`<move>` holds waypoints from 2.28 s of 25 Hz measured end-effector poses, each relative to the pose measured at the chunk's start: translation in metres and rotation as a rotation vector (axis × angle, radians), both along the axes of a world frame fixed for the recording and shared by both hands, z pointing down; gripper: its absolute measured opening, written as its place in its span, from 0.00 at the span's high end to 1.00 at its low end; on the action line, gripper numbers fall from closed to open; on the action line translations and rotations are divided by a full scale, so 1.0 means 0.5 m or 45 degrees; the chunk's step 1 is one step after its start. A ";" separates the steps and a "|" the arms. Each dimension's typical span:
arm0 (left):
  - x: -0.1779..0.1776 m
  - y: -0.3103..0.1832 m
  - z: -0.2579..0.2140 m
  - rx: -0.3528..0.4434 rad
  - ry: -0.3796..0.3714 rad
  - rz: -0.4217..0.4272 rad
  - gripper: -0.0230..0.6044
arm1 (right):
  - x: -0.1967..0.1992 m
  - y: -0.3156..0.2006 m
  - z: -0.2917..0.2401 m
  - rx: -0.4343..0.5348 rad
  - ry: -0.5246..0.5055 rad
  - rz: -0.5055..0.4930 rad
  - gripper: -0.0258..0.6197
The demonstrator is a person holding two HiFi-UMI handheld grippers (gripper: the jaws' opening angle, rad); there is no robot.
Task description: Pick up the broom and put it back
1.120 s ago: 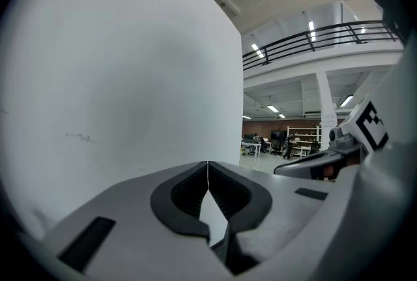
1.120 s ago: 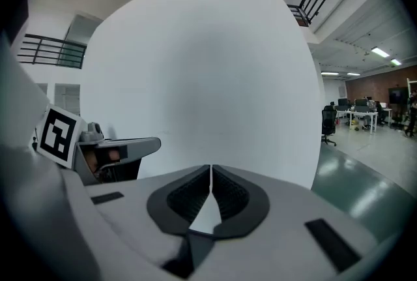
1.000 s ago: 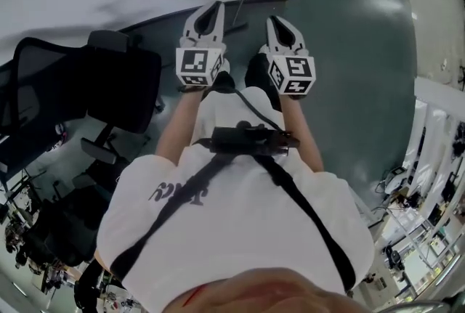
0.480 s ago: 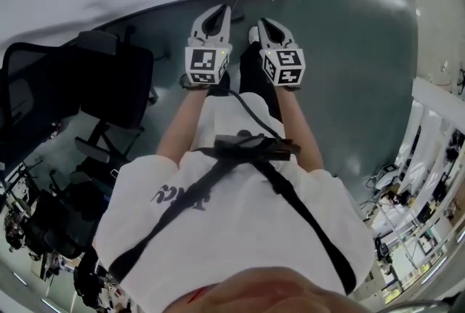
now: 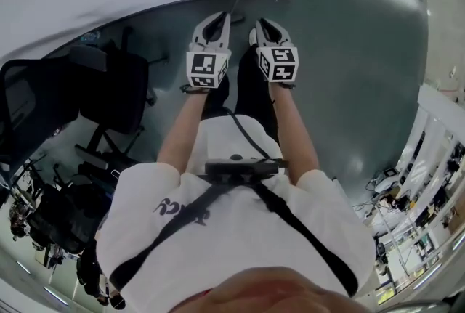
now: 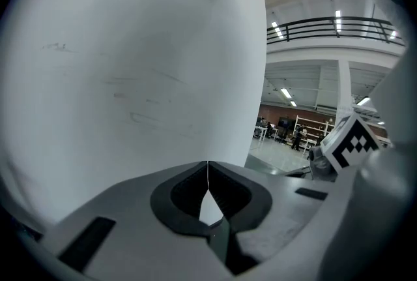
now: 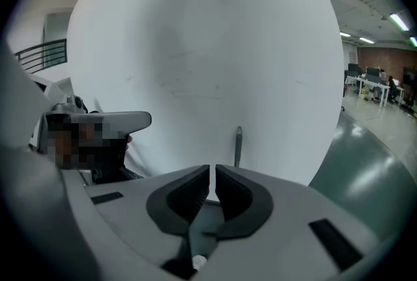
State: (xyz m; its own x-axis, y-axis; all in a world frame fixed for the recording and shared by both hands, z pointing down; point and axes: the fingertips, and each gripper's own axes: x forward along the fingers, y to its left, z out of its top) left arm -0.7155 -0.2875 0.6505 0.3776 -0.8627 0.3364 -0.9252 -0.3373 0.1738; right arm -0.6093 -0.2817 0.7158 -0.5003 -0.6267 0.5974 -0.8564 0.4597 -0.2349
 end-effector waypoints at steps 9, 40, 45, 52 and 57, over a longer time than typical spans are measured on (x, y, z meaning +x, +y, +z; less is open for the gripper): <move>0.024 -0.103 0.102 -0.046 -0.001 -0.077 0.94 | 0.026 -0.097 0.159 -0.092 -0.084 0.096 0.94; -0.012 -0.189 0.221 -0.066 -0.019 -0.096 0.94 | -0.076 -0.358 0.386 -0.104 -0.105 0.141 0.80; -0.033 -0.174 0.202 -0.078 -0.009 -0.116 0.94 | -0.093 -0.310 0.356 -0.079 -0.096 0.070 0.80; -0.069 -0.130 0.155 -0.101 0.038 -0.181 0.94 | -0.113 -0.221 0.286 -0.062 -0.025 0.012 0.80; -0.111 -0.087 0.073 -0.052 0.048 -0.209 0.94 | -0.127 -0.178 0.164 0.024 0.011 0.008 0.80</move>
